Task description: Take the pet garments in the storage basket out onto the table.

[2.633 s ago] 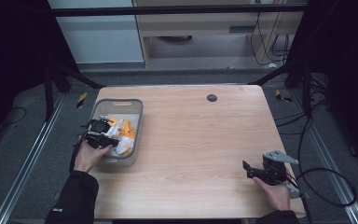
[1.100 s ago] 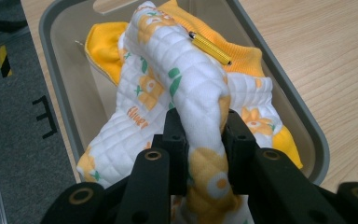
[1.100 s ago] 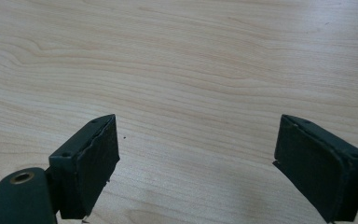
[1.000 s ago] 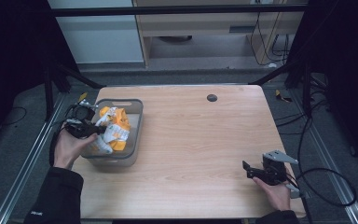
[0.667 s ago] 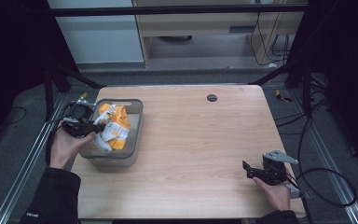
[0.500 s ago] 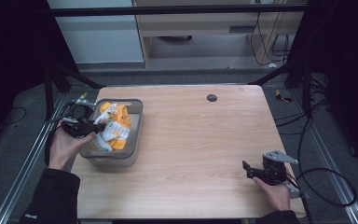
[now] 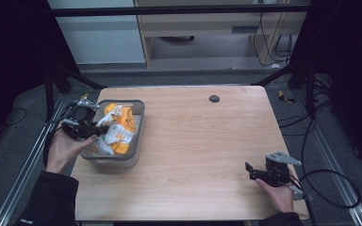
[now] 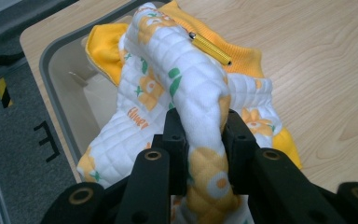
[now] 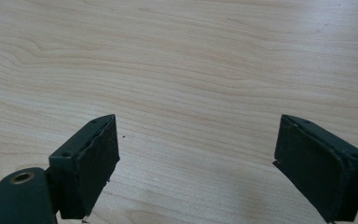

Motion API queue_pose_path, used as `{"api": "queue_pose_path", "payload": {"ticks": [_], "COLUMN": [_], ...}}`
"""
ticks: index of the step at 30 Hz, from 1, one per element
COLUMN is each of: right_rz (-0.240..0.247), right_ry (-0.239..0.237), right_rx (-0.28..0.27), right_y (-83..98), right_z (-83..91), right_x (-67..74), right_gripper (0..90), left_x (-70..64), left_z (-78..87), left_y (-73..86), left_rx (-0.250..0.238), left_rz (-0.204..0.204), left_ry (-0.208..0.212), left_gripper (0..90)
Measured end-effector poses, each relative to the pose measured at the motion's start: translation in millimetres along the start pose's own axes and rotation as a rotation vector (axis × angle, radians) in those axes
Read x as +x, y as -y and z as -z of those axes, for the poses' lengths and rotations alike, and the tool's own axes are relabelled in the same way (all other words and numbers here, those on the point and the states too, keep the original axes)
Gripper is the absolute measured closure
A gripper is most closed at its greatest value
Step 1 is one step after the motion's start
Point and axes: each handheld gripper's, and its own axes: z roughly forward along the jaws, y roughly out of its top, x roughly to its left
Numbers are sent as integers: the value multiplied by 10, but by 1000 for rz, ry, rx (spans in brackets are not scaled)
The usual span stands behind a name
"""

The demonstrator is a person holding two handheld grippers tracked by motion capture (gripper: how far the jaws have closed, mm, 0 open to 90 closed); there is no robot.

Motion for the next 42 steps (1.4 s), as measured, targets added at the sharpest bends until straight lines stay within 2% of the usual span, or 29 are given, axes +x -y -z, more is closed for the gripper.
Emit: {"api": "queue_pose_path", "payload": {"ticks": [13,15,22,42], "right_rz": [-9,-8,-1,1], "right_ry": [-4,-3,0,-4], "right_rx": [0,-1,-5,-7], "right_y": [-3,-3,-1,-3], "right_z": [8,7,5,6], "right_x": [4,4,0,2], "right_gripper": [135,135,135,135], "left_x": [-126,-164,-272,-594], "left_z": [118,150,213,135], "left_y": [-66,-81,-135,-274], "left_rx": [-10,-15,-21,-14], "left_rz": [-48,-59,-104,-180], "left_ry": [26,45,59,116], "left_gripper": [742,741,742,741]}}
